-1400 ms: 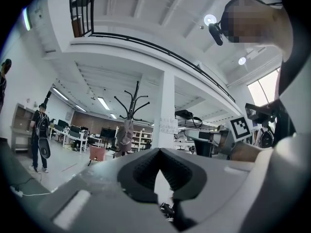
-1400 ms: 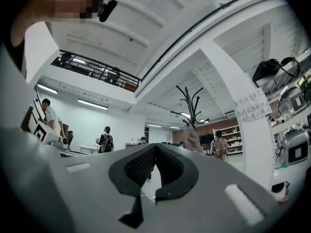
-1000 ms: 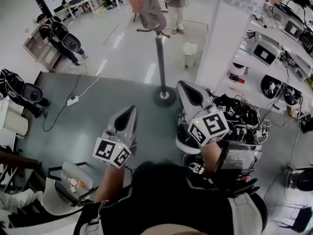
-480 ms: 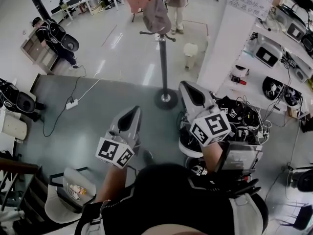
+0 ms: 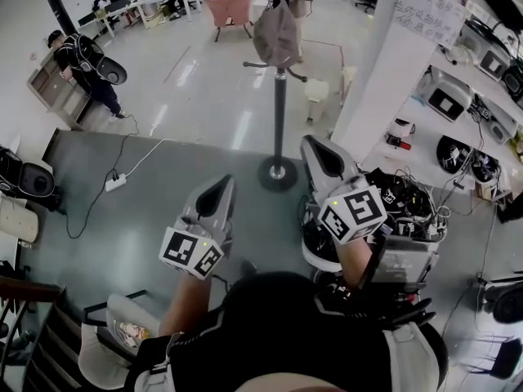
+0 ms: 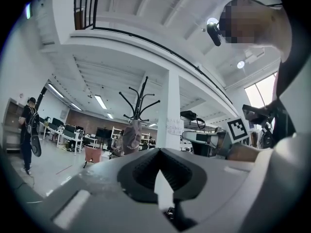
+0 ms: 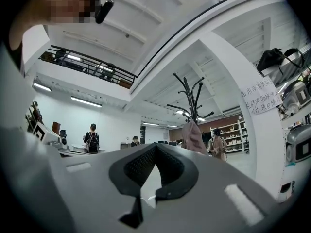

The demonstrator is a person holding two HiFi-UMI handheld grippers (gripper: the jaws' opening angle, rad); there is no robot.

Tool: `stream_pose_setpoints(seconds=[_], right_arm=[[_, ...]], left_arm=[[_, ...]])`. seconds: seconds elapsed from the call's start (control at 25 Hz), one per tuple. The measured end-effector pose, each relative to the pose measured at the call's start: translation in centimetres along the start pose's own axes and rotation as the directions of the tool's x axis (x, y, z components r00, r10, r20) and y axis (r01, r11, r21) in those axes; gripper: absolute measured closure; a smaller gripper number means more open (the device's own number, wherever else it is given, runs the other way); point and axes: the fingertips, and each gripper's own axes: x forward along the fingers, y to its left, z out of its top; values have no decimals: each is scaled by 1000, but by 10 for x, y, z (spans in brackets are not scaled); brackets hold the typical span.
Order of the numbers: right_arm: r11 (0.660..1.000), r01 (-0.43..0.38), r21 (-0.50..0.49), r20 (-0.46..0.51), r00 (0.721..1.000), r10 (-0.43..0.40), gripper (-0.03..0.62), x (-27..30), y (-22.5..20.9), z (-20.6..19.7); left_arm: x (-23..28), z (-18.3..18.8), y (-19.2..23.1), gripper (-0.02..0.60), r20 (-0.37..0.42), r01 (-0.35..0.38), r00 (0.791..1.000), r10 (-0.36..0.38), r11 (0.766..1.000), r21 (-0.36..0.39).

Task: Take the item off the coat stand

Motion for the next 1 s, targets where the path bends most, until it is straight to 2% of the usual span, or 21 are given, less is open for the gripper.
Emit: stream_pose_setpoints(seconds=[0.52,1.0], right_arm=[[1000,19,-9,-13,1000,-19,585,60,25,-17],[997,56,-43,-26,998,-58,585,84,46,-23]], left_arm=[[-12,3,72,565,11,14,1000,-13,1000,-22],[-19,2,100,565,20,74,997,-73,995,-62]])
